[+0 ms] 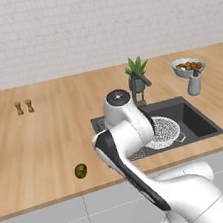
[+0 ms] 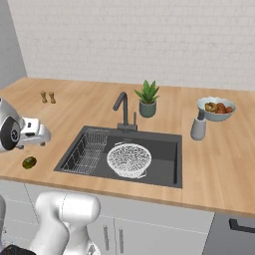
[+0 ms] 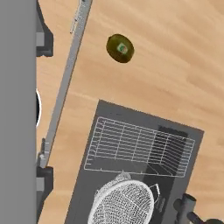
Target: Put the colander in the sink, put the kiwi in the colander, and turn on the sink faucet and pour water over the colander.
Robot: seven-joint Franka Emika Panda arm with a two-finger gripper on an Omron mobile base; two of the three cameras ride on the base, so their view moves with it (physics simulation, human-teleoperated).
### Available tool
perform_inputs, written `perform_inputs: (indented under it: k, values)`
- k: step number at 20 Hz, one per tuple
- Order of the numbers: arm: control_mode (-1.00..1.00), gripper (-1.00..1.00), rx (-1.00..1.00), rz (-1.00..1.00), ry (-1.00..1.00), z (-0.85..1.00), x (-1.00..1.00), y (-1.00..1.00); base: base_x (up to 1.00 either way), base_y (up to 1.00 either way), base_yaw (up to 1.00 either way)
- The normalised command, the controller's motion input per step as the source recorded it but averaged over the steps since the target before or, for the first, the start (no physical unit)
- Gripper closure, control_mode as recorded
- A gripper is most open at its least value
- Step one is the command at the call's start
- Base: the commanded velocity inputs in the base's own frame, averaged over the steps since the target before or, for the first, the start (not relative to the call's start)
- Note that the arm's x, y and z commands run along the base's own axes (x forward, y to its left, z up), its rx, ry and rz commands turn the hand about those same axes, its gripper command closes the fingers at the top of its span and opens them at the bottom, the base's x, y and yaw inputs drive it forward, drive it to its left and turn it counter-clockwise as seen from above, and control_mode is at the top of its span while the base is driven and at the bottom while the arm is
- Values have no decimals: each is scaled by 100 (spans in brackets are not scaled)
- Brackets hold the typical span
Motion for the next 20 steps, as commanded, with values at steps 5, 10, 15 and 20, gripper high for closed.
perform_inputs:
  k: [5,10,15,20]
  values:
    - [-100,-100,26,-51,20,-20,20,49,0,0,0]
    - [-100,-100,32,-39,29,-25,6,31,0,0,0]
    - [-100,-100,14,-31,11,-39,12,44,0,0,0]
    - [-100,-100,1,-33,11,-41,18,32,0,0,0]
